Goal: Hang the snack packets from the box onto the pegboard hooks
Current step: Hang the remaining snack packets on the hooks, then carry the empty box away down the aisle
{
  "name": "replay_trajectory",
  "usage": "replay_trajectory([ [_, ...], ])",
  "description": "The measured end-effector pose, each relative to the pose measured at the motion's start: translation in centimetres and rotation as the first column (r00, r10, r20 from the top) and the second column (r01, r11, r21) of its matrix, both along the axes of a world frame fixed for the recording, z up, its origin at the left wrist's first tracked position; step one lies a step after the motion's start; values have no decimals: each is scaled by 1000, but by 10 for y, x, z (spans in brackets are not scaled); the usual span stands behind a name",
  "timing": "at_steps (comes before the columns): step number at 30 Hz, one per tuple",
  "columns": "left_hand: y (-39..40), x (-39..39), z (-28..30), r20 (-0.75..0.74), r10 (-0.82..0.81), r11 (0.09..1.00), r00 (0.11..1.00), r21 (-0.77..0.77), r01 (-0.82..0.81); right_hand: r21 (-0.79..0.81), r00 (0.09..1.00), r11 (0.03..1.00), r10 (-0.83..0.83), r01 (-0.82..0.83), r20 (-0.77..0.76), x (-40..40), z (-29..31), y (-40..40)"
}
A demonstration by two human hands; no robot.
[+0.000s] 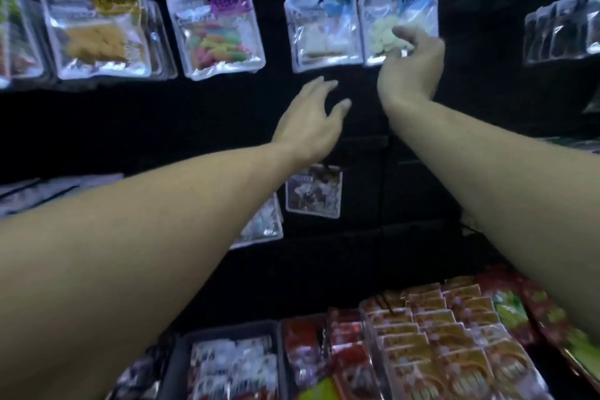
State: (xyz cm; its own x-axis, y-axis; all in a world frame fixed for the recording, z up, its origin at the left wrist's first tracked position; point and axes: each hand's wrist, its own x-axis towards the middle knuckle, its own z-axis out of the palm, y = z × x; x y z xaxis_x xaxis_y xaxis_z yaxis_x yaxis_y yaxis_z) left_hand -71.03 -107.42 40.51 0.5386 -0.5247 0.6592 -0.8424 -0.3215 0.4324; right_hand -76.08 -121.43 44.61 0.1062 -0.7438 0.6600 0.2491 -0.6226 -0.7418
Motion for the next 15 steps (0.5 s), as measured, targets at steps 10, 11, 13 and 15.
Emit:
replay_trajectory([
  [10,222,-54,-200,-32,190,973,981,-123,-193,-235,805,773,538,-589,-250,-33,-208,249],
  [11,248,-60,-230,-83,250,963,965,-85,-257,-180,752,743,574,-645,-326,-38,-241,265],
  [13,295,-74,-290,-232,362,931,903,54,-360,-71,637,699,599,-712,-485,-45,-304,291],
  [15,338,-89,-338,-356,481,873,801,272,-404,34,472,657,576,-753,-667,-54,-362,311],
])
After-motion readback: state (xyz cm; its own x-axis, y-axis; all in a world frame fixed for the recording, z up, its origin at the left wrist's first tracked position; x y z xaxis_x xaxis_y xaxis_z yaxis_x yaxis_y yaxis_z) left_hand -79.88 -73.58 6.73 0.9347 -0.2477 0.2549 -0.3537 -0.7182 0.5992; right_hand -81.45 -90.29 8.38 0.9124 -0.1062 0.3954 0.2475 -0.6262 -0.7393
